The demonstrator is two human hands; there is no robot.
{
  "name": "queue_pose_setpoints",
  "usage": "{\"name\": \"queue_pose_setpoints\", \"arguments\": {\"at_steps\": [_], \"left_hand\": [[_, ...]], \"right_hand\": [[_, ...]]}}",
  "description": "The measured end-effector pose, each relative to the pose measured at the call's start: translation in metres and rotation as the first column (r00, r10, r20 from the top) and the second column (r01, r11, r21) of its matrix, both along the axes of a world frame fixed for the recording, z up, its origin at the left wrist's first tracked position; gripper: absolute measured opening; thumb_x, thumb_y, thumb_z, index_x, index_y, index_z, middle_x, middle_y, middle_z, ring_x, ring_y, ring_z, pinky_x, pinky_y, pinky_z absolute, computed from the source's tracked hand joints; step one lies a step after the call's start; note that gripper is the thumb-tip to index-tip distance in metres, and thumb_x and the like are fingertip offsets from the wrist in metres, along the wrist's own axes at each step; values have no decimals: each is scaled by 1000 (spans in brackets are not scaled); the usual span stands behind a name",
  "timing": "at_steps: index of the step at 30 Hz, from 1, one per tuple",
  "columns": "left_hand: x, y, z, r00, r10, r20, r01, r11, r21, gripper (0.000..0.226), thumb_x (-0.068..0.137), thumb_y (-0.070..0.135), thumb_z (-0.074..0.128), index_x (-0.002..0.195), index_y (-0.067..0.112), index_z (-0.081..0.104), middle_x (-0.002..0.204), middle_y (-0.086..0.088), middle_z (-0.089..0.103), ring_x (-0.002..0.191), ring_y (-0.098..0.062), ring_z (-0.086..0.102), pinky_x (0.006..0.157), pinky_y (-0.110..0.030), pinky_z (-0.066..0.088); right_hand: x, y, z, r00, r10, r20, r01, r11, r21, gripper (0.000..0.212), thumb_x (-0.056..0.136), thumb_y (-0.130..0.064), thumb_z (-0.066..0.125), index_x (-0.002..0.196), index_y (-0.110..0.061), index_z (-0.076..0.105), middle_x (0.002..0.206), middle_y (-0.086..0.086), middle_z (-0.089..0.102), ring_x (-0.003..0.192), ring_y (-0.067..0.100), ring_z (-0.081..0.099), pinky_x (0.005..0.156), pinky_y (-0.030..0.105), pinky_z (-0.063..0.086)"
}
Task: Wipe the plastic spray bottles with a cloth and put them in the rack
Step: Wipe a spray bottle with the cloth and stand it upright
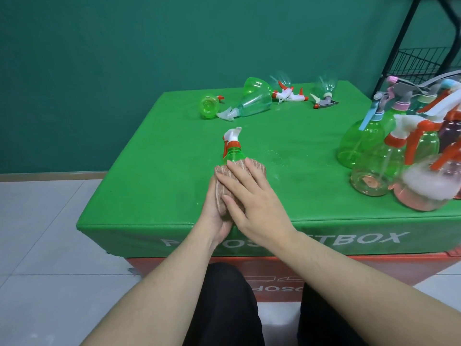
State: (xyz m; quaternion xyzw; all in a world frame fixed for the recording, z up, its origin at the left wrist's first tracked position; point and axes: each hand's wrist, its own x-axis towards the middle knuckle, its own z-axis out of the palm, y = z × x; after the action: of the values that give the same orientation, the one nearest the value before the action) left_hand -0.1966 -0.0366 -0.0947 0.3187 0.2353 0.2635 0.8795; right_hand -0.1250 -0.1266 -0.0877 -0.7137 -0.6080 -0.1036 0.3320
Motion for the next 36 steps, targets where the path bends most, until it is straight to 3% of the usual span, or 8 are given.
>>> {"name": "queue_pose_setpoints", "arguments": {"at_steps": [5, 13, 18, 22, 26, 30, 33, 36], "left_hand": [[0, 2, -1, 999, 25, 23, -25, 1000, 10, 39, 109, 36, 37, 131, 18, 64, 132, -9, 68, 121, -22, 66, 98, -39, 56], [4, 5, -5, 1000, -2, -18, 3, 998, 59, 41, 108, 35, 35, 123, 12, 65, 111, -15, 75, 95, -24, 74, 78, -42, 59], [3, 5, -6, 998, 60, 19, -60, 998, -11, 35, 107, 29, 38, 124, 15, 66, 118, -14, 73, 104, -27, 71, 92, -52, 57], [5, 2, -5, 996, 87, 10, -87, 996, -2, 35, 107, 36, 44, 118, 15, 70, 115, -9, 75, 99, -19, 74, 78, -36, 62], [2, 0, -2, 998, 56, 11, -56, 998, -16, 59, 99, 61, 45, 124, 12, 68, 127, -11, 71, 115, -22, 69, 88, -33, 60], [2, 2, -1, 1000, 3, -23, -4, 1000, -19, 87, 86, 74, 48, 136, 3, 59, 135, -20, 64, 126, -30, 62, 108, -40, 49], [1, 2, -1, 1000, 7, -29, -7, 1000, -2, 84, 90, 72, 47, 131, 0, 62, 129, -24, 66, 121, -33, 65, 98, -39, 57], [3, 3, -2, 998, 35, -49, -36, 999, -28, 95, 79, 73, 69, 144, 6, 49, 132, -28, 63, 122, -40, 64, 87, -44, 60]], "right_hand": [[5, 22, 26, 994, -39, -104, 30, 996, -82, 51, 102, -41, 41, 149, -25, 49, 160, 0, 38, 152, 26, 22, 127, 44, 15], [24, 50, 45, 897, -180, -403, 107, 975, -196, 45, 106, -36, 44, 149, -23, 50, 161, 0, 37, 144, 26, 34, 121, 37, 23], [10, 36, 36, 960, -110, -257, 76, 987, -139, 43, 103, -29, 47, 144, -19, 56, 153, 2, 48, 137, 23, 39, 117, 30, 23], [11, 20, 23, 990, -19, -142, 16, 1000, -25, 47, 100, -28, 44, 142, -12, 57, 147, 8, 53, 135, 25, 41, 121, 38, 27], [7, 6, 7, 997, 66, -30, -66, 998, 25, 45, 102, -28, 44, 140, -11, 59, 147, 8, 54, 143, 28, 36, 125, 41, 20], [5, 1, -9, 995, 95, 16, -95, 995, 41, 42, 102, -27, 48, 141, -15, 59, 149, 3, 53, 147, 31, 35, 120, 53, 30], [7, -6, -17, 991, 127, 47, -129, 990, 57, 41, 101, -22, 51, 141, -17, 59, 150, 1, 52, 148, 31, 34, 116, 56, 35], [8, -13, -21, 988, 149, 40, -151, 987, 60, 41, 100, -19, 51, 140, -18, 61, 151, 0, 52, 150, 27, 32, 116, 56, 35]]}}
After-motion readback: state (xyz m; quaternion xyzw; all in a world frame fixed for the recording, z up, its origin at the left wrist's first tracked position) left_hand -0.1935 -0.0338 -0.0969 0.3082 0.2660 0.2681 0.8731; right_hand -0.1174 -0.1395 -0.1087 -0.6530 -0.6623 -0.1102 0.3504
